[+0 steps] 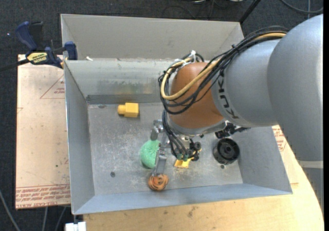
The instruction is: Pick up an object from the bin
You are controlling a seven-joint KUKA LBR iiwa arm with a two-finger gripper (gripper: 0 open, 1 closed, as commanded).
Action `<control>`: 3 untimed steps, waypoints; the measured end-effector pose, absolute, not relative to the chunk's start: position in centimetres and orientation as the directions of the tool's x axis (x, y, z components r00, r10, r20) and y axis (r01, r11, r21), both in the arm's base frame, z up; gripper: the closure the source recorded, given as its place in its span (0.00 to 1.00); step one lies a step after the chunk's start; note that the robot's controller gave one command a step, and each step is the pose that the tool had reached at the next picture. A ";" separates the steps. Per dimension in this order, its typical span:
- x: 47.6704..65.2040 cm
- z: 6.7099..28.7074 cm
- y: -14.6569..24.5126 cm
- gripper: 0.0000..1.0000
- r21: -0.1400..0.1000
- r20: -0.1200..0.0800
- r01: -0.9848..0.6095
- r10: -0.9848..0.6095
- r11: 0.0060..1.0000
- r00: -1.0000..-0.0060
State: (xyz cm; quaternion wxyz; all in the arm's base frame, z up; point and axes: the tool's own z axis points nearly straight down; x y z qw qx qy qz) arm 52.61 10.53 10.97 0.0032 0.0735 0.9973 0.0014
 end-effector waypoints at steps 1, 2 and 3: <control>49.9 7.1 12.4 1.00 0.003 -0.003 0.197 0.197 0.980 -0.980; 49.9 7.1 12.4 1.00 0.004 -0.003 0.198 0.198 0.980 -0.980; 51.1 23.1 14.8 1.00 0.003 -0.003 0.187 0.187 0.982 -0.982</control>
Offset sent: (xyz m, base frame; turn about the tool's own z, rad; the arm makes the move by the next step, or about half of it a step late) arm 0.0000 0.0000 0.0000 0.0000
